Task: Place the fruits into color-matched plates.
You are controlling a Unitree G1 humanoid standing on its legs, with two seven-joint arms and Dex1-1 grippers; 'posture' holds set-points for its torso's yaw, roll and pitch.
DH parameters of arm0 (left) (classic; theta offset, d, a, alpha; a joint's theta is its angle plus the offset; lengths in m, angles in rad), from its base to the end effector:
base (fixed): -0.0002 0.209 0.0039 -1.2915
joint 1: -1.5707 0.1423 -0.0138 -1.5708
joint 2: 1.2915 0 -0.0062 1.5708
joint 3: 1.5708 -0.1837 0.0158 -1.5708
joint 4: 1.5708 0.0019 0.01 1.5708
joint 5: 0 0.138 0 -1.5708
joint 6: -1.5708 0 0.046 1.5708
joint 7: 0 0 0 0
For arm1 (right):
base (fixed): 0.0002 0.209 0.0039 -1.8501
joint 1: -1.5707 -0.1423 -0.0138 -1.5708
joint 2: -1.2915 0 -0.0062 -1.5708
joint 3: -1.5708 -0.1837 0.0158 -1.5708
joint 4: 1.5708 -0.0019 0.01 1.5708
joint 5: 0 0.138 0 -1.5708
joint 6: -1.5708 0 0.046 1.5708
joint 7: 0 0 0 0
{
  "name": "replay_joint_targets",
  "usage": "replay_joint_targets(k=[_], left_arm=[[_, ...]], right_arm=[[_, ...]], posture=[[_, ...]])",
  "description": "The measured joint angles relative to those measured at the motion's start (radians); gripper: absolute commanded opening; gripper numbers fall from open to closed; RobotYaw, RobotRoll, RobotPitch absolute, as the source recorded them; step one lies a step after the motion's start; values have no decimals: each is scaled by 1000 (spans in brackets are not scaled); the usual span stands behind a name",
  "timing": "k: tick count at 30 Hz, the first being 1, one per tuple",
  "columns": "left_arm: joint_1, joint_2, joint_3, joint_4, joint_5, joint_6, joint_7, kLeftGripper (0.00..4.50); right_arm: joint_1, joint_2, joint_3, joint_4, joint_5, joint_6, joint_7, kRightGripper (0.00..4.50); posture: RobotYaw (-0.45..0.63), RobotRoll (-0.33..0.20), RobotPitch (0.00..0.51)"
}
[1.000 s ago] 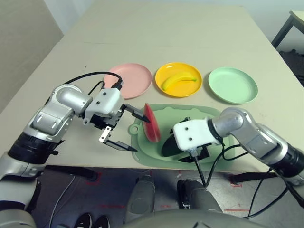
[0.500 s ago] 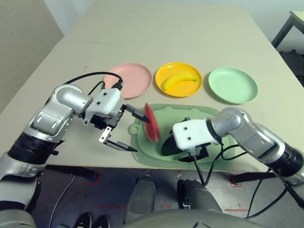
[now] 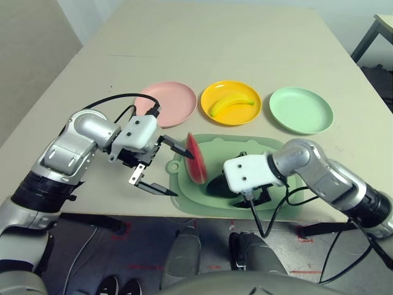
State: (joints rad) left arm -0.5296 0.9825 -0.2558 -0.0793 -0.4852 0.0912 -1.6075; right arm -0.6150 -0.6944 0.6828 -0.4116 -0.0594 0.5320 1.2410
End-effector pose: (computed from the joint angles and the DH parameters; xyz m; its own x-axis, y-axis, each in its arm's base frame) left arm 0.2630 0.2341 0.2145 -0.1606 -0.8159 -0.5554 0.9161 -0.3326 0.2238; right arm 0.2369 -0.1122 0.1703 0.0028 0.6383 -0.7698 -0.8948 -0.3420 -0.2868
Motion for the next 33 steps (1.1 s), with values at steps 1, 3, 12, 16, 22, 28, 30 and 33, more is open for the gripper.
replay_joint_targets(k=[1,3,12,16,22,28,30,33], left_arm=[[0,0,0,0,0,0,0,4500],[0,0,0,1,1,-1,0,4500],[0,0,0,9,7,-15,0,4500],[0,0,0,9,7,-17,0,4500],[0,0,0,9,10,-17,0,4500],[0,-25,1,14,13,-14,0,4500],[-4,-43,7,19,15,-14,1,4500],[-20,-76,21,27,18,-2,16,4500]], right_arm=[[0,2,0,1,0,0,0,4458],[0,4,0,1,-1,1,-1,4458],[7,-27,-2,18,-40,-17,-5,2826],[8,-27,-5,21,-40,-20,-5,2826],[8,-27,-9,27,-40,-21,-4,2826],[-4,-54,-48,45,-30,-18,16,2826],[-29,-86,-75,82,-29,-39,33,2826],[-79,-163,-123,150,-24,-104,82,2826]], posture=[[223,0,143],[221,0,143],[217,0,142],[219,0,141],[214,0,138],[196,0,132],[189,0,127],[184,0,123]])
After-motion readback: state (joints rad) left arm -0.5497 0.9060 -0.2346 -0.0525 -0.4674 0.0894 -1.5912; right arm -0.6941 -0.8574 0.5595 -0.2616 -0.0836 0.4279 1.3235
